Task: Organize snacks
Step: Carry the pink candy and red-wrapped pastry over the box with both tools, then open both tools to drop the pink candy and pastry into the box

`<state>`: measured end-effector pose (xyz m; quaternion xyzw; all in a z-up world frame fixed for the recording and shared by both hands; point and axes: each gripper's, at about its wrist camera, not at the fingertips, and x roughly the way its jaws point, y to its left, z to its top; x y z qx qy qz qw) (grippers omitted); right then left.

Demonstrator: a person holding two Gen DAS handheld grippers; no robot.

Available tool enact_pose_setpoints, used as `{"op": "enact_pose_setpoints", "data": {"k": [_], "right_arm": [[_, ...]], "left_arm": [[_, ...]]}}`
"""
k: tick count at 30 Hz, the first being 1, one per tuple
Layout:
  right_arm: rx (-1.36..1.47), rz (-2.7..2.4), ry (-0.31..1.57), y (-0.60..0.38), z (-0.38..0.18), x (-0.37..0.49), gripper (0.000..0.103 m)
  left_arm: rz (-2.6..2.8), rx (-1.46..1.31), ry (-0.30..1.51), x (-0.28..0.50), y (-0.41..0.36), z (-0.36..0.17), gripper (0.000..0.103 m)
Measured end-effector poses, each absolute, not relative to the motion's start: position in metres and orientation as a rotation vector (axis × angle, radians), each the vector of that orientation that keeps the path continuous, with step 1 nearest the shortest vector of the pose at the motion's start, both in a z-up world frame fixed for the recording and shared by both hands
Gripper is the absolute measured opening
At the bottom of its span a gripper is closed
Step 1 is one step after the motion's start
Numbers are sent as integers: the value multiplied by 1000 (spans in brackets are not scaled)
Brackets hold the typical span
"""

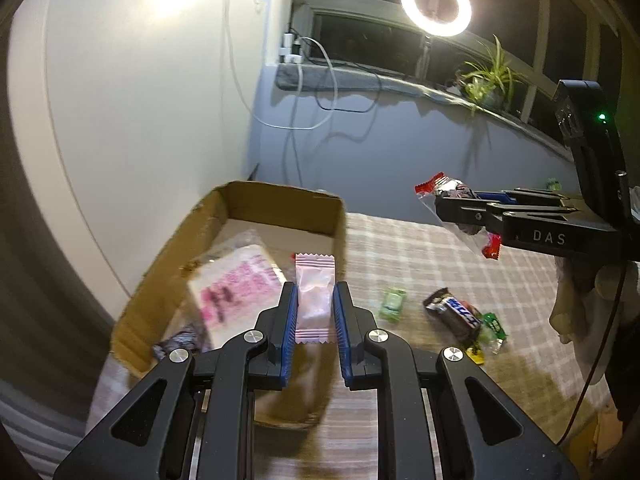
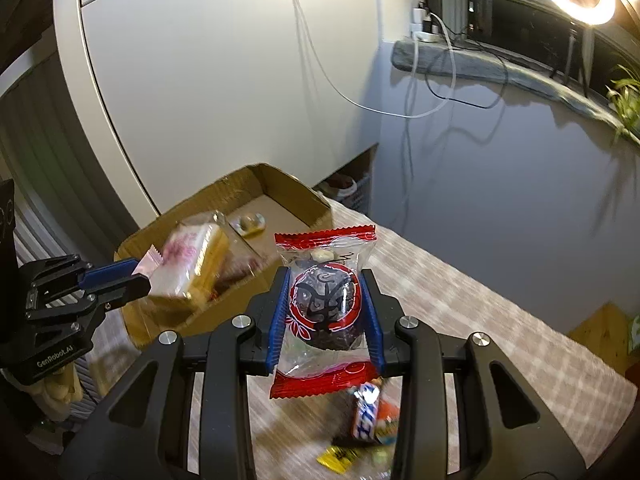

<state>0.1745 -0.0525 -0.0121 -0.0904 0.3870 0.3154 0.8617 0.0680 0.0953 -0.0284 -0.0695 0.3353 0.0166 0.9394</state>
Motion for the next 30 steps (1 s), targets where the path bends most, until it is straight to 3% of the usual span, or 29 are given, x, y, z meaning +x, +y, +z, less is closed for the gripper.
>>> {"op": "enact_pose_setpoints", "data": {"k": [30], "right_arm": [[-236,780,873,56,-47,217,35]], "left_arm": [[98,-194,709,80,153,-45,17]]}}
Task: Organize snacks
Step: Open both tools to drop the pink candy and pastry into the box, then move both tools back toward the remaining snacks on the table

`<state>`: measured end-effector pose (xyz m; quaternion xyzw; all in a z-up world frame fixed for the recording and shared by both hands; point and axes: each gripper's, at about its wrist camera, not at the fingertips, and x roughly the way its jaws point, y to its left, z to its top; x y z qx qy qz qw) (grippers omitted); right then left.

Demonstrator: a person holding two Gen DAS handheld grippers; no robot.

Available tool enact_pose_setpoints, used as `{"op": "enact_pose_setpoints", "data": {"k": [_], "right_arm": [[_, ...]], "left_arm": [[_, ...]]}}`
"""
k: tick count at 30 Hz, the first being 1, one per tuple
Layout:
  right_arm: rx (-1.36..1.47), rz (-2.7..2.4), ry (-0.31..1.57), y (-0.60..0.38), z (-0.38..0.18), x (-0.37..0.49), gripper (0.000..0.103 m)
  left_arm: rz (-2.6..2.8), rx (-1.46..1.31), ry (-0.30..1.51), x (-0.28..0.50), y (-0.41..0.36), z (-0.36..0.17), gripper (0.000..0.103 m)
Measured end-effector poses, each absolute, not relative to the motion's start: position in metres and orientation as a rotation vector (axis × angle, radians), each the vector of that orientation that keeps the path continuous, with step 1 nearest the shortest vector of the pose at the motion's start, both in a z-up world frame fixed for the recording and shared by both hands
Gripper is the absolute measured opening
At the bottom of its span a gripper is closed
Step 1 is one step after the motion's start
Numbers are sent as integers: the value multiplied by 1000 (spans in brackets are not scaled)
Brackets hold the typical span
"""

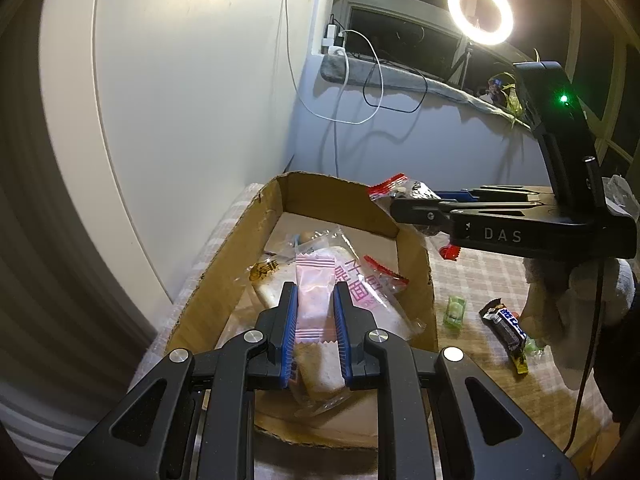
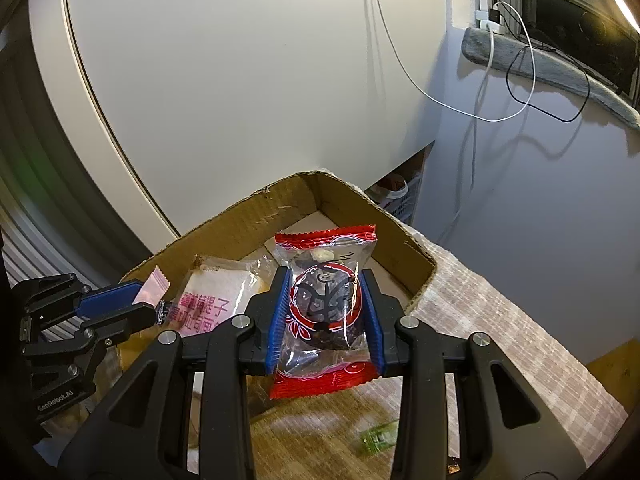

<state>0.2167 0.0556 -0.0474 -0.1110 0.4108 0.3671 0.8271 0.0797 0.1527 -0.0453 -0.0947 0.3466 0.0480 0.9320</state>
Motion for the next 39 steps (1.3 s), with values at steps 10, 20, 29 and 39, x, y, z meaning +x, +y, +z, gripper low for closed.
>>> {"op": "enact_pose_setpoints", "data": {"k": [10,20,29,39], "right_arm": [[-248,784,864,62,-47,216,46],[-243,743,808,58,-35,211,89],[-232,732,806,48,-27,207,90],[-225,718,783,24,-12,191,90]], "left_arm": [[110,-198,709,80,152,-45,19],[129,-193,687,74,151,-42,60],[124,-181,675,70,145,-36,60],[105,-168,657,64,131,-27,60]]}}
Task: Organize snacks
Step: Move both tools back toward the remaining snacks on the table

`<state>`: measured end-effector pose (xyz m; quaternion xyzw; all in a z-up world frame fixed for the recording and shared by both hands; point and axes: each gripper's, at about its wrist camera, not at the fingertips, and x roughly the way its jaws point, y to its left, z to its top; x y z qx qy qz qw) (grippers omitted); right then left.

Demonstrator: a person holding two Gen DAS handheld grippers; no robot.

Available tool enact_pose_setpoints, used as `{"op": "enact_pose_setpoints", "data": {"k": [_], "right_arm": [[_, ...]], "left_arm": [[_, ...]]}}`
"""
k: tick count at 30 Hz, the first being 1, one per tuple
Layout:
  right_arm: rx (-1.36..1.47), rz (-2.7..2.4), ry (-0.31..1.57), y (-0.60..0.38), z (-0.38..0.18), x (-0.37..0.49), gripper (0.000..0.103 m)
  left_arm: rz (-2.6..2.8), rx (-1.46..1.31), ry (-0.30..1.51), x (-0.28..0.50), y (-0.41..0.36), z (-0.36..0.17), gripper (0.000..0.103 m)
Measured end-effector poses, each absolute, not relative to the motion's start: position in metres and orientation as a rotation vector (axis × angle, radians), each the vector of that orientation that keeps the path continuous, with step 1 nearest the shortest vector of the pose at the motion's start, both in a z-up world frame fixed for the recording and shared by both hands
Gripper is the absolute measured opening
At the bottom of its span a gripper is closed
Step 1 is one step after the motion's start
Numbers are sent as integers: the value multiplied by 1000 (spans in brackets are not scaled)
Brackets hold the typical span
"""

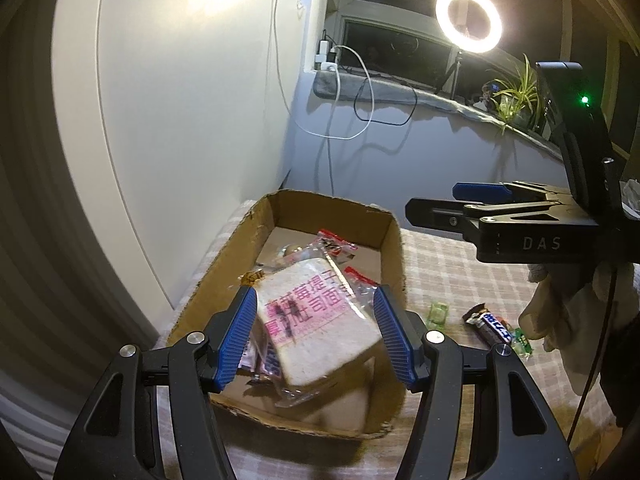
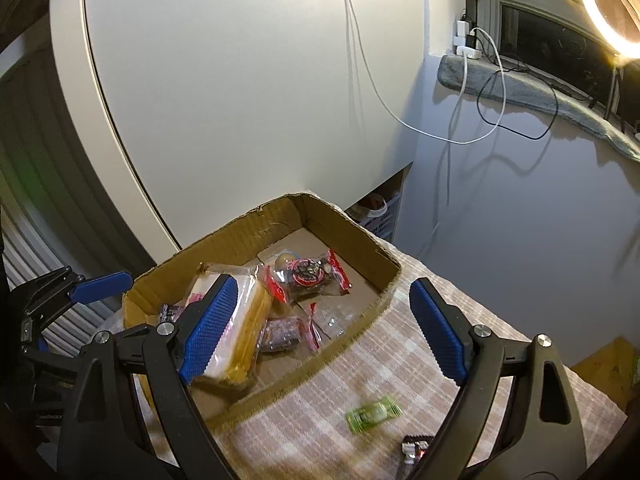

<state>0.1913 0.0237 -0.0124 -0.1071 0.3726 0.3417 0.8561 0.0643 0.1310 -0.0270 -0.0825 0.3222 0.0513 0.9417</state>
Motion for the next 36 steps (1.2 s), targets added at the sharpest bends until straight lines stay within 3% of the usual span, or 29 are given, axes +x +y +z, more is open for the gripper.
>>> {"op": "enact_pose_setpoints", "data": {"k": [16,33,35,36], "right_arm": [[-171,615,772,-72,6,167,90],[-145,448,902,-179,-52,130,90],[-135,454,933,-184,-63,126,82],[-136,455,947,-185,-68,125,73]], "left_arm": [[2,-153,652,66,85,-22,60],[-143,-131,740,87,17,-43,60],[-165,-136,764,91,9,-50,60],[-178,-139,778,94,5,-54,60]]}}
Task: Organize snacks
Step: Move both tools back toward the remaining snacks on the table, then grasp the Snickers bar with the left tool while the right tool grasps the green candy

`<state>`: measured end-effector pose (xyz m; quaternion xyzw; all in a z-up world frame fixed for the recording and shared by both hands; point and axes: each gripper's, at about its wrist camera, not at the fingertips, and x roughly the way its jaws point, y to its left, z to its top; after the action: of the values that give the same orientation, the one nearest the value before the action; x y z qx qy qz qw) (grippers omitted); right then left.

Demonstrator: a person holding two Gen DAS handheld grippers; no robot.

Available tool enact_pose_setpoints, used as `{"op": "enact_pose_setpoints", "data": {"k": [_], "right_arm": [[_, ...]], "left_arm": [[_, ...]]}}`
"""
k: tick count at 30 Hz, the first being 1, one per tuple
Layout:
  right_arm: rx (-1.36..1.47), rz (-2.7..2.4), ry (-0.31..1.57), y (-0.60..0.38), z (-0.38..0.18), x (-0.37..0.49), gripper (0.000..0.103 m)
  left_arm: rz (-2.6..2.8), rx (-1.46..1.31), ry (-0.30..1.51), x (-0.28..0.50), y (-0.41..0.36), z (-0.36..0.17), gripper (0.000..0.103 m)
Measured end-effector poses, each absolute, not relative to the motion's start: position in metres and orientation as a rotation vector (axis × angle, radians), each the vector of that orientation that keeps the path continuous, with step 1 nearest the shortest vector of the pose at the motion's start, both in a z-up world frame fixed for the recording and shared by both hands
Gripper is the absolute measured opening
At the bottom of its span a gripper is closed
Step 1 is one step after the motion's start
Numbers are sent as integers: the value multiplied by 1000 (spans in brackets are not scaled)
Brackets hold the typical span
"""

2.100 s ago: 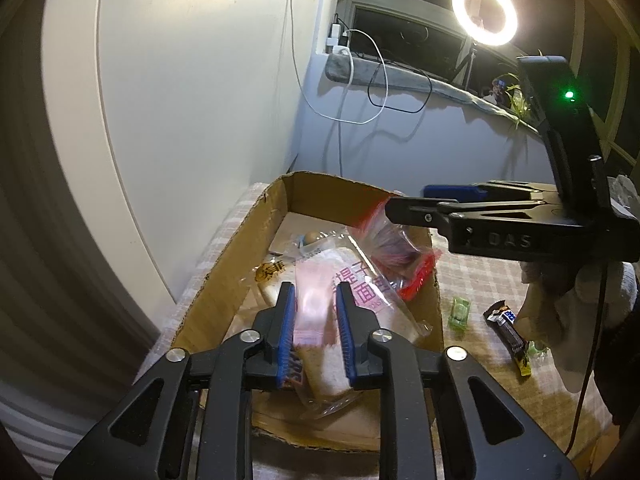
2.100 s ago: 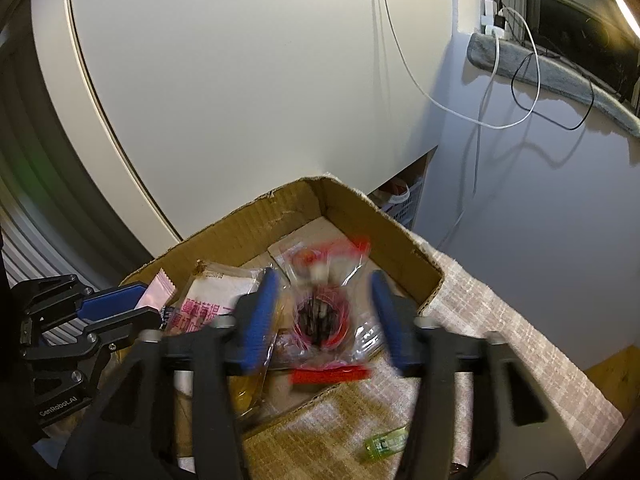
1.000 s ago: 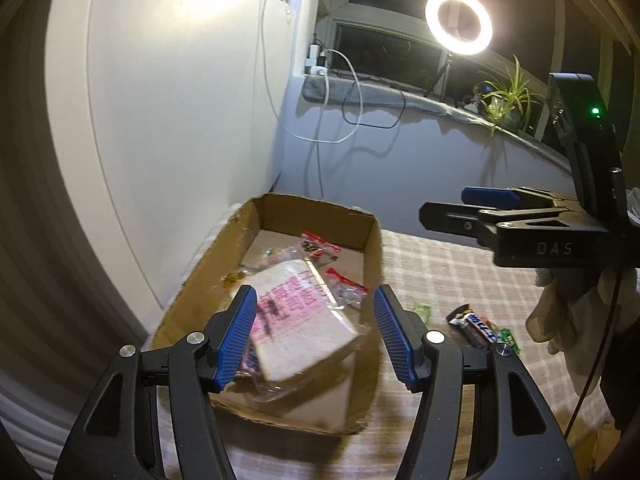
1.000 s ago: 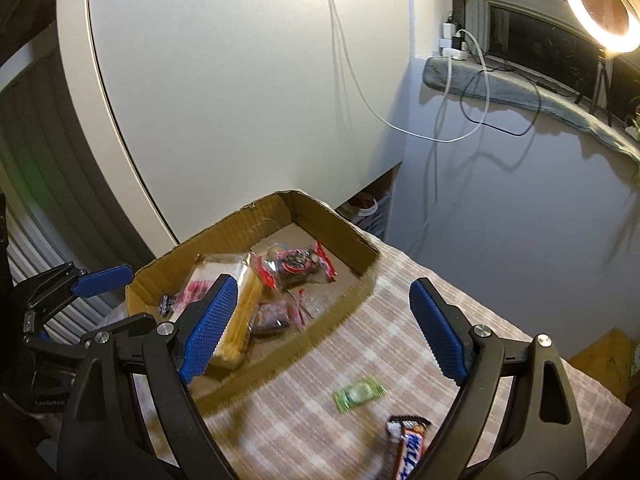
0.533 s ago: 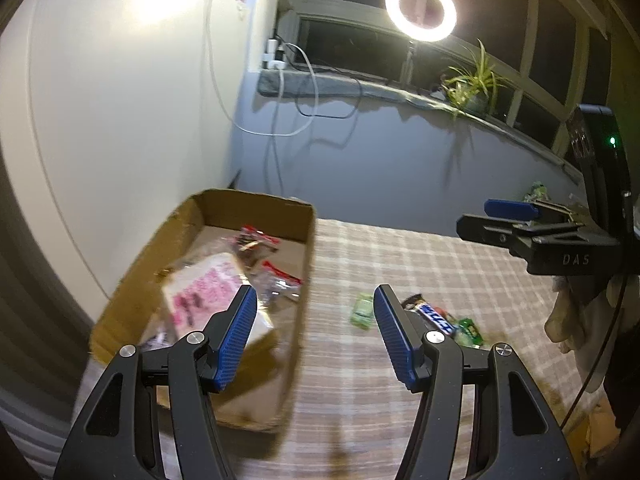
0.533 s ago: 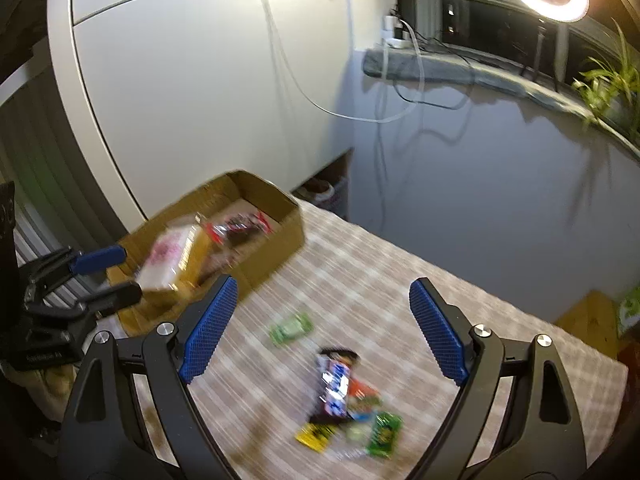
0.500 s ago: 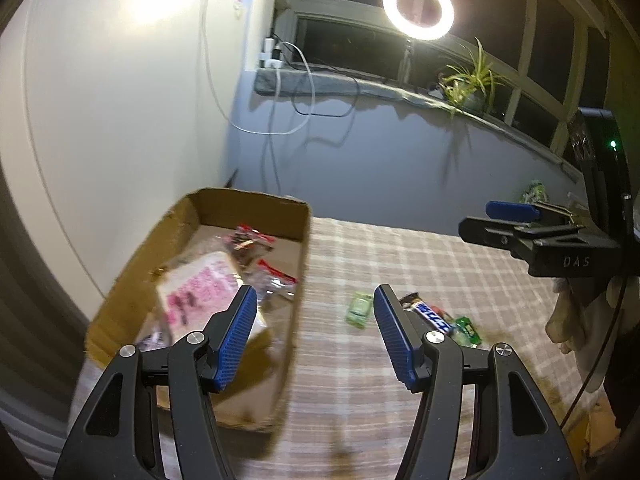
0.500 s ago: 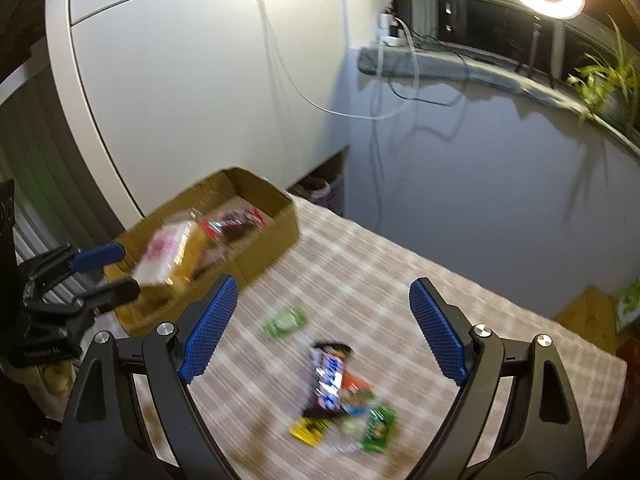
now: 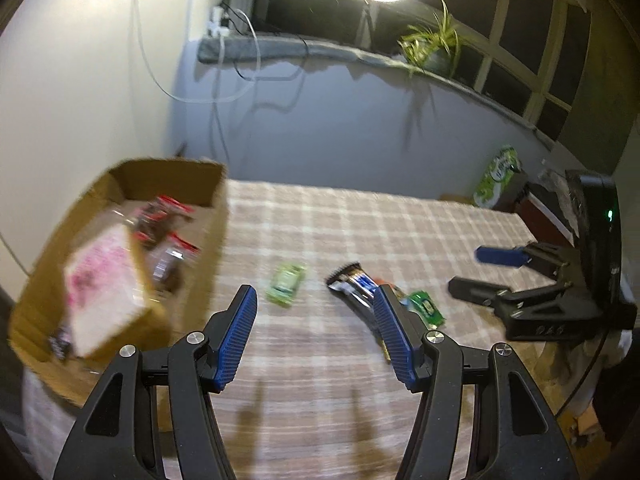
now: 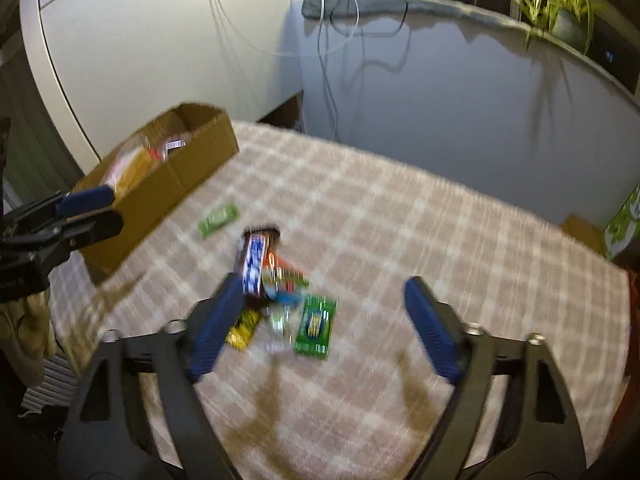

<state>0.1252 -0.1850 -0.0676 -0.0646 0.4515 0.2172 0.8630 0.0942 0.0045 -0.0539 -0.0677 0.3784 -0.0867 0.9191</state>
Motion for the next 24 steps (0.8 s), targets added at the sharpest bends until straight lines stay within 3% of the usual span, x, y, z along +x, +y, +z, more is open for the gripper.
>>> {"op": "enact_pose_setpoints", "data": {"k": [4,7,16,24], "right_arm": [[-150,455,998,-187,-89,121,54],[-150,459,1025,-188,-102,119,49],[-169,463,1035,-180,-118,123,40],[-223,437,1017,-177,-122,125,38]], "left_arm": [[-224,-137,835,104,-15,-71,60],[-254,-140,876,113,-28,-83,55],[-269,-132,944,138,-50,-105,51],[-261,-106,971,153,-56,-117,45]]}}
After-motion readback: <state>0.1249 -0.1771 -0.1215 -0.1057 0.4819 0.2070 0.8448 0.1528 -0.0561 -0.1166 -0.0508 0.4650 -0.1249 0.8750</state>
